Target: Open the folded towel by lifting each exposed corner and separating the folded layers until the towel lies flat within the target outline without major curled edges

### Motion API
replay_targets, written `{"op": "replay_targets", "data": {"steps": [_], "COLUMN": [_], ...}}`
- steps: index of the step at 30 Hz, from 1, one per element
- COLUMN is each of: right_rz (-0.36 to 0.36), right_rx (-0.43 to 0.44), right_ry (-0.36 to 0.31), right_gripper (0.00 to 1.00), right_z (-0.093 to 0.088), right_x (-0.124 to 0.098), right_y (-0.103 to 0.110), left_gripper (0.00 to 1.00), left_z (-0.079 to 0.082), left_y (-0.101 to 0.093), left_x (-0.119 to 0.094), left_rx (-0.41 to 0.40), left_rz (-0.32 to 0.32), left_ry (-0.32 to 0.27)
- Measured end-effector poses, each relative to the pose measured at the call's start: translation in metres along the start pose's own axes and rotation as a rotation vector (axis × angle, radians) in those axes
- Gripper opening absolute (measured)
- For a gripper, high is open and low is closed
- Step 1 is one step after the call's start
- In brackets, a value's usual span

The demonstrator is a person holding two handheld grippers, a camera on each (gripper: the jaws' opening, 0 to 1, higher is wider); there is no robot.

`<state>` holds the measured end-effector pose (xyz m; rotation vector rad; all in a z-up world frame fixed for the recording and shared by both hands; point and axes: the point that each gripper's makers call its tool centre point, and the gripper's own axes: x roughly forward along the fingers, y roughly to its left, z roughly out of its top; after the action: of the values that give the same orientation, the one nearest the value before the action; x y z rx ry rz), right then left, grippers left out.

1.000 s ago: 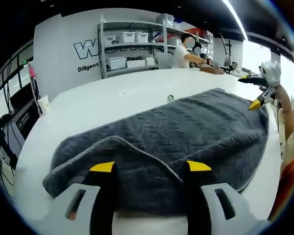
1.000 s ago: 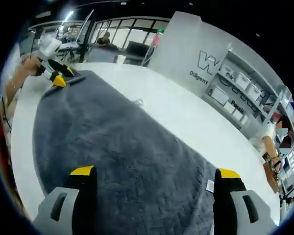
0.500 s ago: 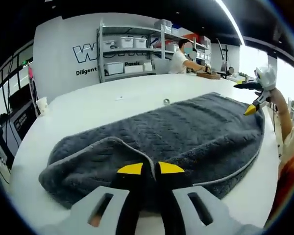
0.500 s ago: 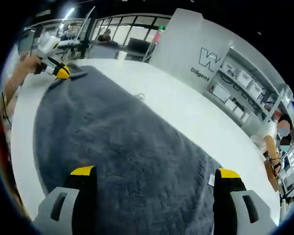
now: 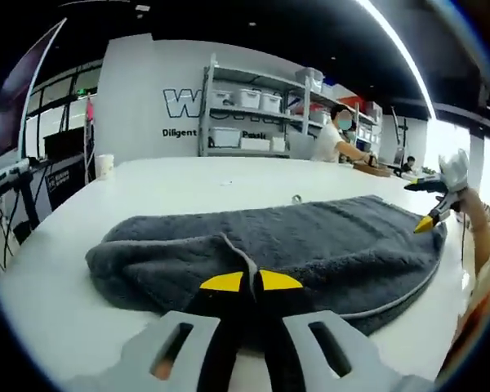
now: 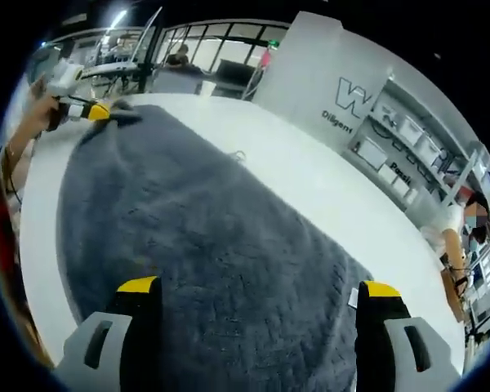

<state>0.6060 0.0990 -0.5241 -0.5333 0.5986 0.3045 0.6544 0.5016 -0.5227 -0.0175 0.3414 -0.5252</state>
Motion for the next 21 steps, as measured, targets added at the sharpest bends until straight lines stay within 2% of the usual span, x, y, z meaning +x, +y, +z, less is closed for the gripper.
{"op": "replay_targets", "data": {"steps": [7, 21], "right_rz": [0.021, 0.037], "right_rx": [-0.012, -0.045], "right_ry": [0.003, 0.027], "right_gripper": [0.99, 0.99], "right_z": [-0.001, -0.001], "right_x": [0.003, 0.009], "right_y": [0.007, 0.015], "left_gripper": [0.05, 0.04], "left_z": [-0.002, -0.026], "left_y": [0.001, 0.011], "left_x": [-0.023, -0.063], "left_rx": [-0.015, -0.065], "left_rz": [0.045, 0.123], "left_ry": [-0.004, 0.049]}}
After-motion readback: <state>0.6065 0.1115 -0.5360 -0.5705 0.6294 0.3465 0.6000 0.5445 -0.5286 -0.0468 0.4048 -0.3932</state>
